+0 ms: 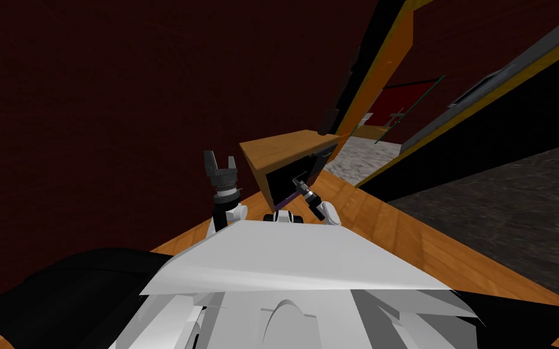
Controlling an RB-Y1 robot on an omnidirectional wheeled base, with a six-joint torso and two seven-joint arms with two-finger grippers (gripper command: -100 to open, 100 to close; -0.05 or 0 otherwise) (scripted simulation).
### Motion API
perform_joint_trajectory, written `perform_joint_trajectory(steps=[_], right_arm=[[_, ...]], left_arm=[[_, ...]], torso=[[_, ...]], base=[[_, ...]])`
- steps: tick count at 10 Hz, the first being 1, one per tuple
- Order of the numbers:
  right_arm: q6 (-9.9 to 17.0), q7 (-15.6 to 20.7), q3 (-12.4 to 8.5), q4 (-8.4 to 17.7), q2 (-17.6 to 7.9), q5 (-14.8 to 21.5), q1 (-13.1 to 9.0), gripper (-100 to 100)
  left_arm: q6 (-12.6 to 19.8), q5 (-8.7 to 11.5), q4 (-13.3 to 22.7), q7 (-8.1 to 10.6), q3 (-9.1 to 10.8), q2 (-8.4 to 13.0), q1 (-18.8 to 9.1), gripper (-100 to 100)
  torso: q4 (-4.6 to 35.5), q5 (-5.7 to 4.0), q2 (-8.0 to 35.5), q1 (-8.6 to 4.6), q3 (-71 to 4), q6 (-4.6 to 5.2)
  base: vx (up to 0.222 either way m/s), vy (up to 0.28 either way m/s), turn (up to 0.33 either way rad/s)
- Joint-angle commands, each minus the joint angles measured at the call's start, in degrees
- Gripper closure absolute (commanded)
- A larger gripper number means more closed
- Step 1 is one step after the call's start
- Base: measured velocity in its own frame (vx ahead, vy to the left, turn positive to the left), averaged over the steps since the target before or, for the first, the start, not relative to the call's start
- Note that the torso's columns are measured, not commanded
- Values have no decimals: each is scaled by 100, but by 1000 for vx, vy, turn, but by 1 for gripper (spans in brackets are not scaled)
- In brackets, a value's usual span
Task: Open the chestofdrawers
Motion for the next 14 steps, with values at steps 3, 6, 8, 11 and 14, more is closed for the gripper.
perform_joint_trajectory(steps=[3,6,8,11,14], right_arm=[[-33,-84,-23,-71,-72,-12,34,100],[-88,-130,-28,-176,-106,-43,38,100],[-12,-293,-10,-149,-200,45,35,-100],[194,-771,-19,-339,-435,177,-133,-100],[399,-1248,-28,-530,-670,310,-301,-100]], left_arm=[[0,0,-1,0,0,0,1,0],[0,0,0,0,0,0,1,0],[0,0,0,0,0,0,1,0],[-1,0,-1,0,-1,-1,2,0],[-1,0,-1,0,-1,-1,2,0]], torso=[[-12,14,-45,48,-31,-15],[2,4,-17,6,-13,-1],[1,14,-38,50,-24,-11],[-33,8,-66,45,-39,-17],[-33,3,-49,28,-28,-14]], base=[[-103,-73,-26],[-155,-122,-28],[-56,-29,1],[-29,21,17],[-30,20,18]])
